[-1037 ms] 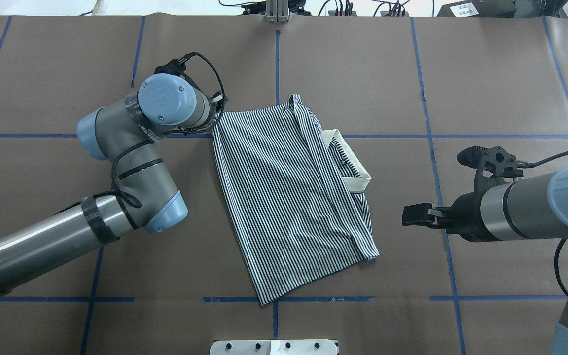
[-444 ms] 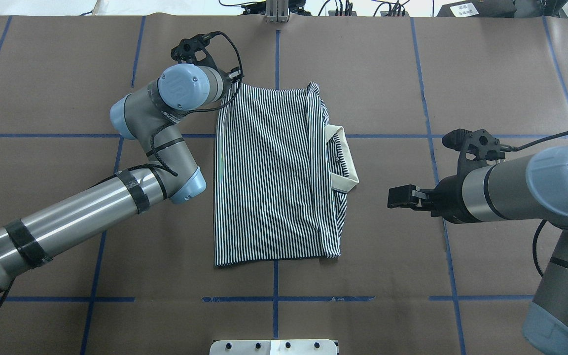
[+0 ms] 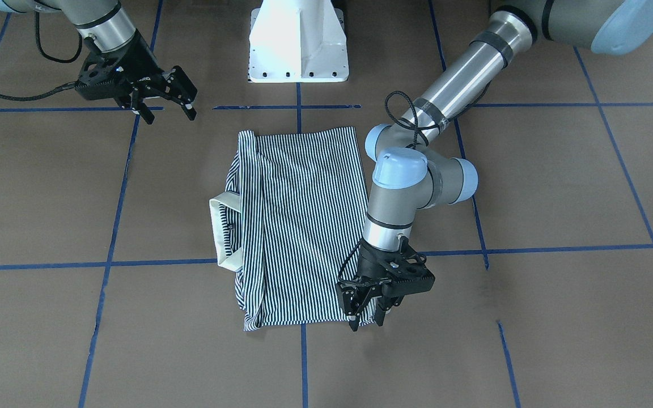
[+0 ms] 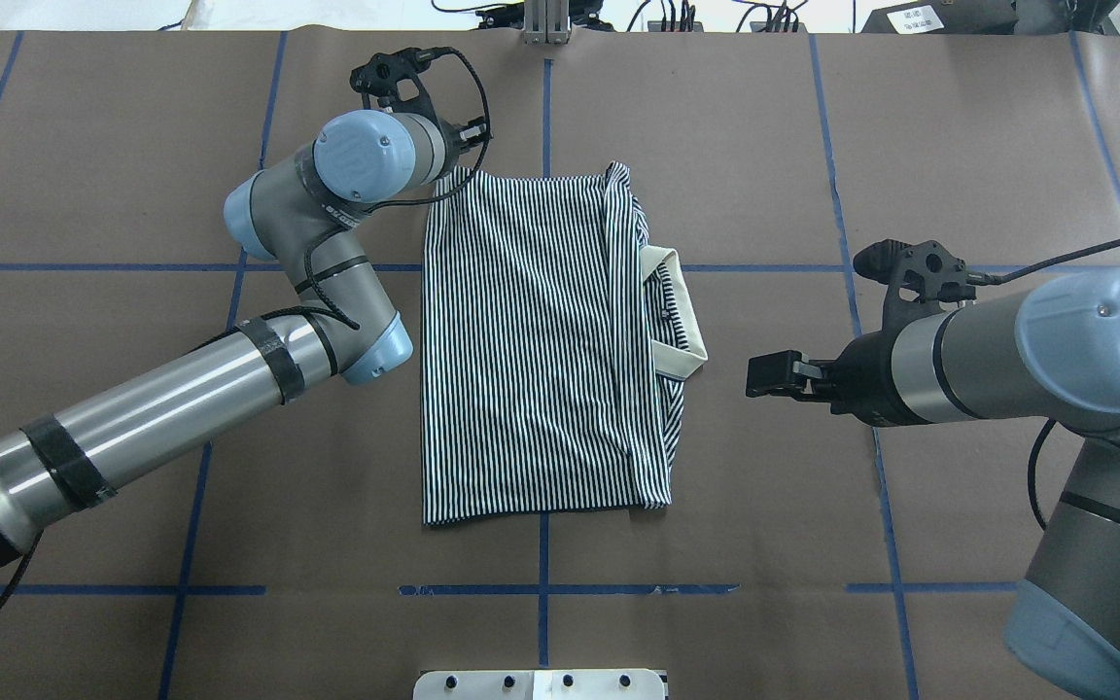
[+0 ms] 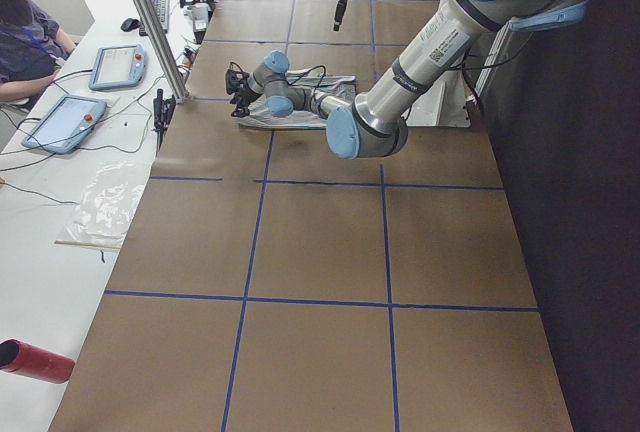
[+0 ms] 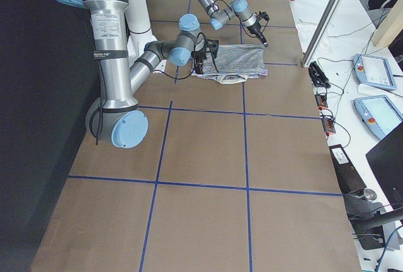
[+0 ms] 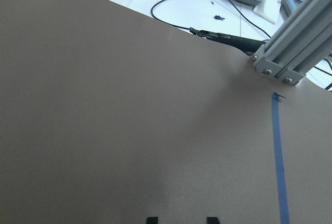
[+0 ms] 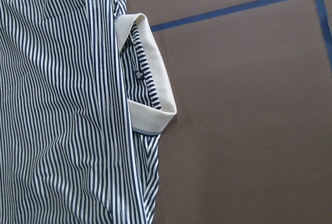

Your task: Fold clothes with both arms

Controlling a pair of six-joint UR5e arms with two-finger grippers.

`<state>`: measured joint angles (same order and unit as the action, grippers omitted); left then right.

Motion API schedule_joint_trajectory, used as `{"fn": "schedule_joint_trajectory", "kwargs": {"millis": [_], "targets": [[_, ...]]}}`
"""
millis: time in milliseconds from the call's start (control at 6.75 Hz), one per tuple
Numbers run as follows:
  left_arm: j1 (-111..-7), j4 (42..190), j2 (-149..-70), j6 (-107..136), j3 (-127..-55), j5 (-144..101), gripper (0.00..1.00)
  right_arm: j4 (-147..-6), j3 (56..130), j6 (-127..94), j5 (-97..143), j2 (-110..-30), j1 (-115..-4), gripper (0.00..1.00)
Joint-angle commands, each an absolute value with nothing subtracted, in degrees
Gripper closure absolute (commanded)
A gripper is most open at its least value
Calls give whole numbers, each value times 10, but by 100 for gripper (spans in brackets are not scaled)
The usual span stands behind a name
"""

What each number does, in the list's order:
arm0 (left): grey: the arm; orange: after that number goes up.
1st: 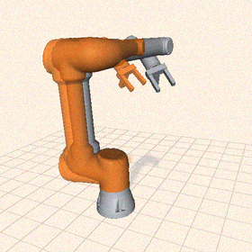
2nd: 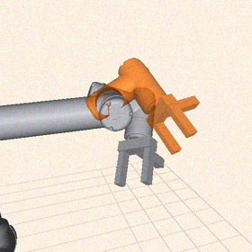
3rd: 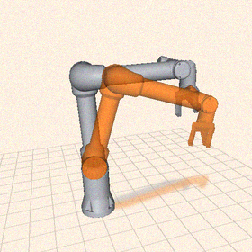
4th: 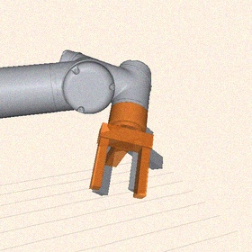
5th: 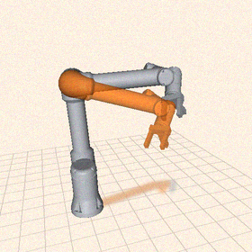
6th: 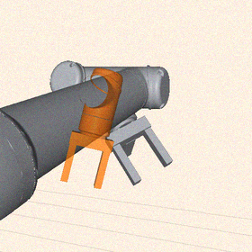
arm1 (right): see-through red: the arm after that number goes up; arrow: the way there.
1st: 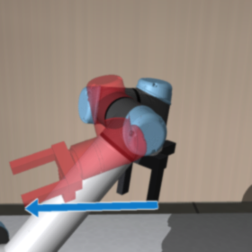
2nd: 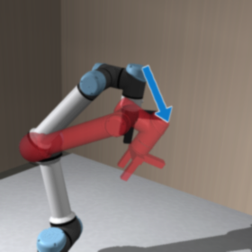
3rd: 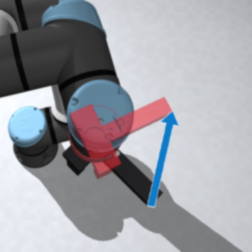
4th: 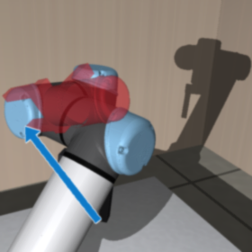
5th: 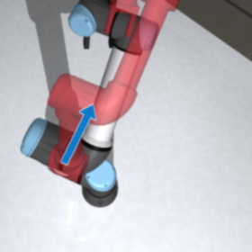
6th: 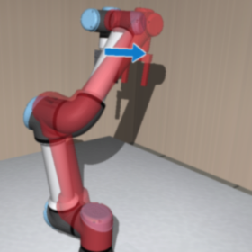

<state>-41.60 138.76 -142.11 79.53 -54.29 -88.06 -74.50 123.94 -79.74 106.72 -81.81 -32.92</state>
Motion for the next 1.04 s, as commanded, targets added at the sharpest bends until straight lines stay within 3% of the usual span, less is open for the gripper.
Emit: {"fn": "schedule_joint_trajectory", "kwargs": {"millis": [0, 444, 593, 889], "targets": [[-454, 1347, -1416, 774, -589, -1017, 0, -750, 1175, -762, 1066, -765, -337, 0], [-454, 1130, -1266, 741, -908, -1053, 0, -914, 1079, -662, 1048, -608, -340, 0], [-453, 1045, -1241, 714, -992, -1056, 0, -918, 1062, -657, 1048, -597, -338, 0], [-441, 974, -1224, 713, -1084, -1057, 0, -959, 1008, -643, 1036, -550, -296, 0]]}}
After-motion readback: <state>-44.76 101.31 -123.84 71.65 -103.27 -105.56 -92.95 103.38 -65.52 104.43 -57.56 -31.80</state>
